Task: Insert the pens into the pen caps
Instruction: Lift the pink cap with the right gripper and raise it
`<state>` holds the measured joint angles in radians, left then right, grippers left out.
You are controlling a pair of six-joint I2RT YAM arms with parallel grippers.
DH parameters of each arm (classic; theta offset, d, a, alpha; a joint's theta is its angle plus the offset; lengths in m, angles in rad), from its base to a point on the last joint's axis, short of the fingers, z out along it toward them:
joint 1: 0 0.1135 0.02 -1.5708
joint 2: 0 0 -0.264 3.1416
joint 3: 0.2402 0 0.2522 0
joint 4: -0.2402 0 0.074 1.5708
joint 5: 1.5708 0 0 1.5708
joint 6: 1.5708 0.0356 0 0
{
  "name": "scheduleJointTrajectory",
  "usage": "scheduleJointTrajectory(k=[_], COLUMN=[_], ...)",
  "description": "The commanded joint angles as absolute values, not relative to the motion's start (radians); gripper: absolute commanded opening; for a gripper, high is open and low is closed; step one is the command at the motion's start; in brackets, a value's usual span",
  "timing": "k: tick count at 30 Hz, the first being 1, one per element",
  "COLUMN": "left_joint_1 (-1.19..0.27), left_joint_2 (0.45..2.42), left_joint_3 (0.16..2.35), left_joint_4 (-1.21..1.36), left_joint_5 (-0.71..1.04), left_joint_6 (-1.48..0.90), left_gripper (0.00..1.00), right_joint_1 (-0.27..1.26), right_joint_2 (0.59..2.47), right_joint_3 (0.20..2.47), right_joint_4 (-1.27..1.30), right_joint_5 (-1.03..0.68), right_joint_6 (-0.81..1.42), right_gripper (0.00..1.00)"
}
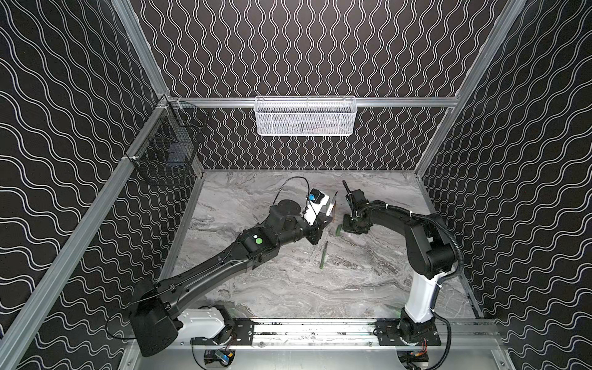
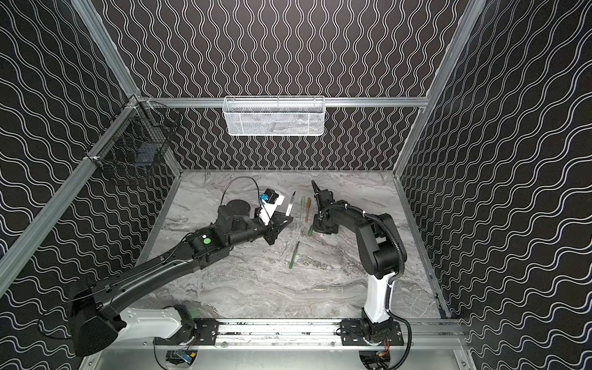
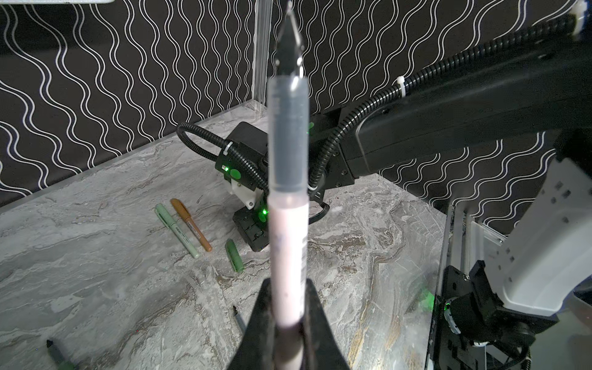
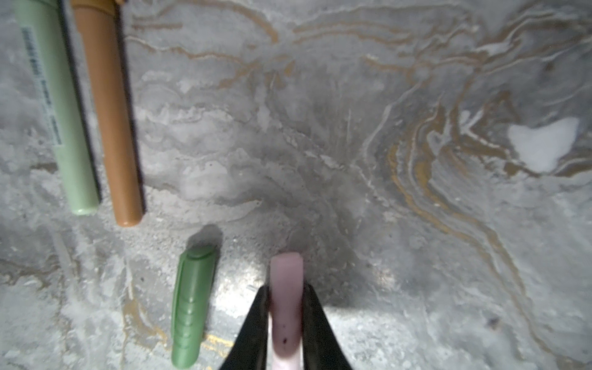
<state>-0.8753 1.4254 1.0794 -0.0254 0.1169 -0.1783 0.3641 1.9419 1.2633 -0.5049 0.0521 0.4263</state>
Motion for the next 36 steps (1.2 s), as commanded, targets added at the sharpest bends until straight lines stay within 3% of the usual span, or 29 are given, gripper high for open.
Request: scheduleJointTrajectory(k=[1,5,18,25,36], left_joint_1=[-0.876,-0.877,-0.88,-0.881,-0.88], left_joint_2=[1.425,1.425,1.43,1.434,1.439], left_joint_3=[1.086,1.086,1.086,1.086,1.069], left_joint_4=[-0.006,-0.004,-0.005,-0.006,0.012], left_joint_5=[0.122,0.12,0.121,0.108,0.085], left_joint_6=[-0.175,-0.175,-0.173,-0.157,-0.149], left_gripper=[0.01,0.0,0.0,0.0,0.0], right_joint_1=[0.365,0.365,0.365,0.366,0.367], right_joint_2=[1.95,1.947,1.905,1.773,1.4], right_joint_3=[1.255,1.266,1.24,1.171,0.927], right_joint_4=[-0.526,-0.534,-0.49,-0.39,-0.096], right_joint_5=[0.069,0.055,0.062,0.068,0.077], right_joint_6=[0.426,0.425,0.415,0.404,0.382], right_gripper=[0.18,0.22,0.1,0.08,0.08])
